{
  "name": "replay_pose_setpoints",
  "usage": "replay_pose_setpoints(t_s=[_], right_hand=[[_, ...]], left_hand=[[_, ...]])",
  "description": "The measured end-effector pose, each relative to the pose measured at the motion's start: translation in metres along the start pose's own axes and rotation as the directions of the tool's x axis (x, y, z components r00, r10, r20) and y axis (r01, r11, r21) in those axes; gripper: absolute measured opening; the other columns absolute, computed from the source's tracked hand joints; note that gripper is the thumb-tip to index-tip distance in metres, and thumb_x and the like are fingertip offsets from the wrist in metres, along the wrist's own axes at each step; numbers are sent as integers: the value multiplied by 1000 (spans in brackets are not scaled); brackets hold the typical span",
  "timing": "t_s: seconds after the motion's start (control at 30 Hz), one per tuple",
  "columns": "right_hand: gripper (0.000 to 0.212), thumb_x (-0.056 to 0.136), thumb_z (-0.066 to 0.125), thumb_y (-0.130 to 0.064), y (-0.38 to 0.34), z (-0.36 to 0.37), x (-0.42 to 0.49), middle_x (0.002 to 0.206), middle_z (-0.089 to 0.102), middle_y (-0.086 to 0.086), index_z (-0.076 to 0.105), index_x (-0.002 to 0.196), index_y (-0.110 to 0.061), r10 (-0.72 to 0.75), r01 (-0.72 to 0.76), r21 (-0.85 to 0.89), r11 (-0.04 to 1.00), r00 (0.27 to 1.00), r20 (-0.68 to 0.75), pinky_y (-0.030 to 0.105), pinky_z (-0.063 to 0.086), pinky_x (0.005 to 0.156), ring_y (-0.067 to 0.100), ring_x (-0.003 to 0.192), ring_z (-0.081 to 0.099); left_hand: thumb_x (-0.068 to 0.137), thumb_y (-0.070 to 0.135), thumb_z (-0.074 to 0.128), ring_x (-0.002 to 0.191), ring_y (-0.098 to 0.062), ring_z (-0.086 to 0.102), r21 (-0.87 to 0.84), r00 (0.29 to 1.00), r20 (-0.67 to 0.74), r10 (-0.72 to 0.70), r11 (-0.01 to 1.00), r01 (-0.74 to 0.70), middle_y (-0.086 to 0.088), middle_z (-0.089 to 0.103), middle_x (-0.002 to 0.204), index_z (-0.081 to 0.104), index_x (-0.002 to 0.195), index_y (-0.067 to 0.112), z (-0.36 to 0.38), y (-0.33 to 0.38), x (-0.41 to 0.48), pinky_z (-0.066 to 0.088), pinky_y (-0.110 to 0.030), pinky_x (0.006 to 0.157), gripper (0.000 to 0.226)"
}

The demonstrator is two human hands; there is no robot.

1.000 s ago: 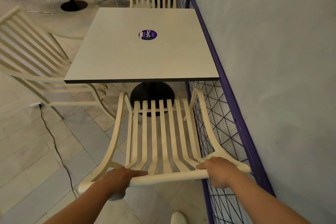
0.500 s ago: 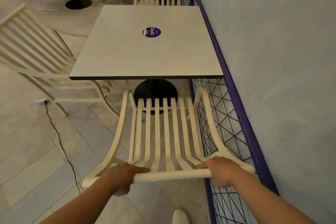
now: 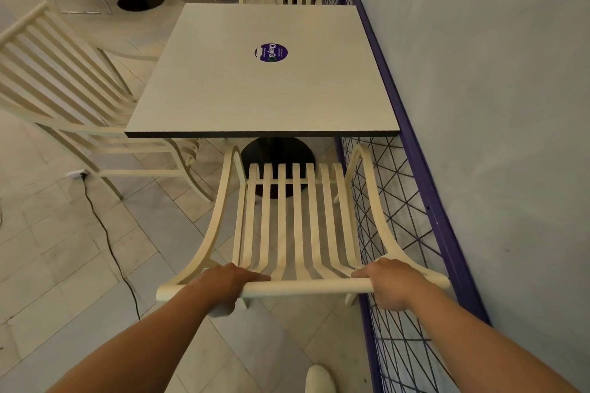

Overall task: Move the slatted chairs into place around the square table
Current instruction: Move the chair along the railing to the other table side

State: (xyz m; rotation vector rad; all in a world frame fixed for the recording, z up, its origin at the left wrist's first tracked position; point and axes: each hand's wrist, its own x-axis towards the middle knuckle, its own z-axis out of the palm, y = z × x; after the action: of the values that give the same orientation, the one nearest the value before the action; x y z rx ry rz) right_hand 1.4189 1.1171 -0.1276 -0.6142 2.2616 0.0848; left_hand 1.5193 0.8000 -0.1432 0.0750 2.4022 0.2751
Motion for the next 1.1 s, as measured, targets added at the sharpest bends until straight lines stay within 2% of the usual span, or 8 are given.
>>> replay_pose_setpoints(t_s=[0.27, 0.67, 0.87, 1.1], right_hand=[[70, 87, 60, -8, 6, 1, 9, 125, 57, -3, 42, 145, -44, 29, -29, 26, 999, 1000, 3, 34, 49, 92, 19, 106, 58], [68, 88, 61, -10, 6, 27, -9, 129, 58, -1, 43, 145, -43, -2, 2, 13, 1000, 1000, 5, 34, 48, 94, 20, 110, 58], [71, 85, 62, -10, 2, 25, -11, 116, 60, -4, 44, 143, -45, 18, -18, 33, 999, 1000, 15, 34, 52, 86, 16, 94, 59], [67, 84, 62, -13, 5, 23, -7, 112, 61, -5, 47, 140, -47, -27, 27, 6, 1000, 999, 24, 35, 52, 82, 17, 94, 59]], left_hand=[[91, 7, 69, 119, -19, 59, -2, 1000, 0, 8, 1000, -8, 5, 59, 134, 36, 149, 50, -5, 1, 7, 47, -37, 106, 80], [93, 9, 68, 118, -17, 58, -4, 1000, -4, 30, 1000, -30, 7, 58, 135, 37, 149, 52, 17, 10, -11, 45, -34, 106, 77], [90, 5, 67, 113, -17, 62, -20, 1000, 3, 4, 1000, -4, 5, 61, 130, 35, 146, 56, 17, 9, -12, 49, -36, 102, 82], [89, 4, 68, 114, -19, 61, -13, 1000, 27, 4, 1000, -3, 3, 61, 130, 37, 148, 51, 19, 4, -8, 48, -40, 105, 82]])
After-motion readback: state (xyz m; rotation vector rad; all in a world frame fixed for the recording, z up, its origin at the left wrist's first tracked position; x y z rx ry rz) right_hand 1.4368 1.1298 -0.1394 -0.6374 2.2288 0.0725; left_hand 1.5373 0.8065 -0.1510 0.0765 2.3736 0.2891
